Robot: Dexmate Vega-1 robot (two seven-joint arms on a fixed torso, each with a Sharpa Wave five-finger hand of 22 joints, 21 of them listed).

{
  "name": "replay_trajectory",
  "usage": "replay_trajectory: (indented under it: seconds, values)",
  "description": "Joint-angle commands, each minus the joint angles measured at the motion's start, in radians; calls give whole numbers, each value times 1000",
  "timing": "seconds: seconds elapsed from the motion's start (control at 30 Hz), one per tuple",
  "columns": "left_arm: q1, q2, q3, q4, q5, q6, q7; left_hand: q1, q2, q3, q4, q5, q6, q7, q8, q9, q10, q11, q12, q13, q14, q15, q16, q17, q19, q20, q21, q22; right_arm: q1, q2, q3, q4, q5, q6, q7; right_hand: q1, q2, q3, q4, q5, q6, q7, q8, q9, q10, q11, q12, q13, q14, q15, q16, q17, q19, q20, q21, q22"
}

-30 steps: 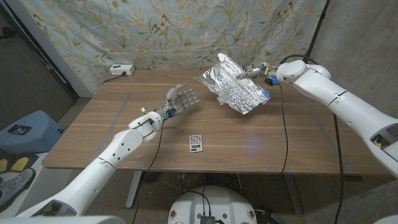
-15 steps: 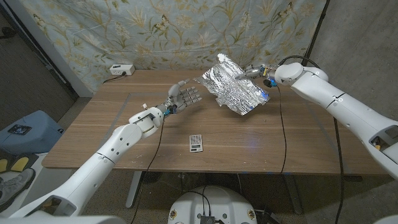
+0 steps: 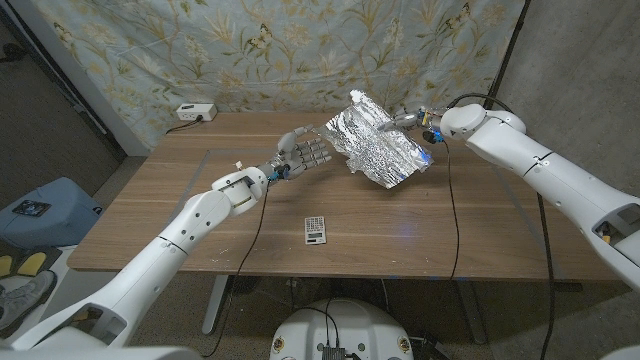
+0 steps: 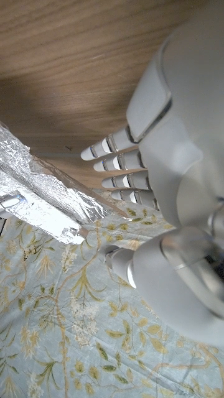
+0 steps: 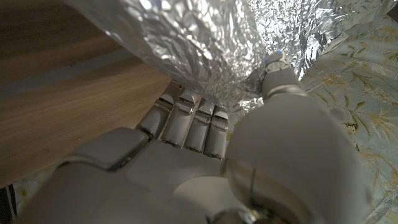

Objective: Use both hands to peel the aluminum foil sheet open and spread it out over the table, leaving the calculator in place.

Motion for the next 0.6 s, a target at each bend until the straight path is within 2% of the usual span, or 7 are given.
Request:
replay_trajectory:
  seconds: [0.03, 0.27, 0.6]
  values:
    - [-34, -14, 20, 25, -12, 33, 5, 14, 3, -8, 1, 6, 4, 11, 4, 1, 7, 4, 1, 5, 11, -2, 0, 2, 15, 0, 2, 1, 0, 5, 7, 2, 35, -32, -1, 23, 46, -4, 5, -3, 11, 5, 0, 5, 21, -4, 13, 45, 41, -107, -4, 3, 11, -2, 5, 3]
    - [-54, -29, 28, 47, -18, 52, 22, 17, 4, -9, 0, 7, 5, 11, 4, 1, 10, 5, 2, 7, 15, -2, 0, 1, 18, 0, 2, 2, 6, 11, 11, 15, 57, -31, 4, 20, 48, -5, 5, -4, 13, 12, -2, 6, 26, 0, 17, 45, 46, -108, -4, 5, 15, 0, 5, 3]
    - [-84, -60, 38, 75, -27, 73, 53, 32, -9, -16, -6, 10, 29, 3, 11, 1, 39, -1, 10, 11, 52, -12, 7, -1, 51, -3, 12, 2, 16, 18, 8, 18, 76, -19, 12, 19, 50, -7, 5, -6, 16, 19, -4, 6, 28, 5, 22, 48, 54, -108, -3, 8, 20, 2, 6, 4]
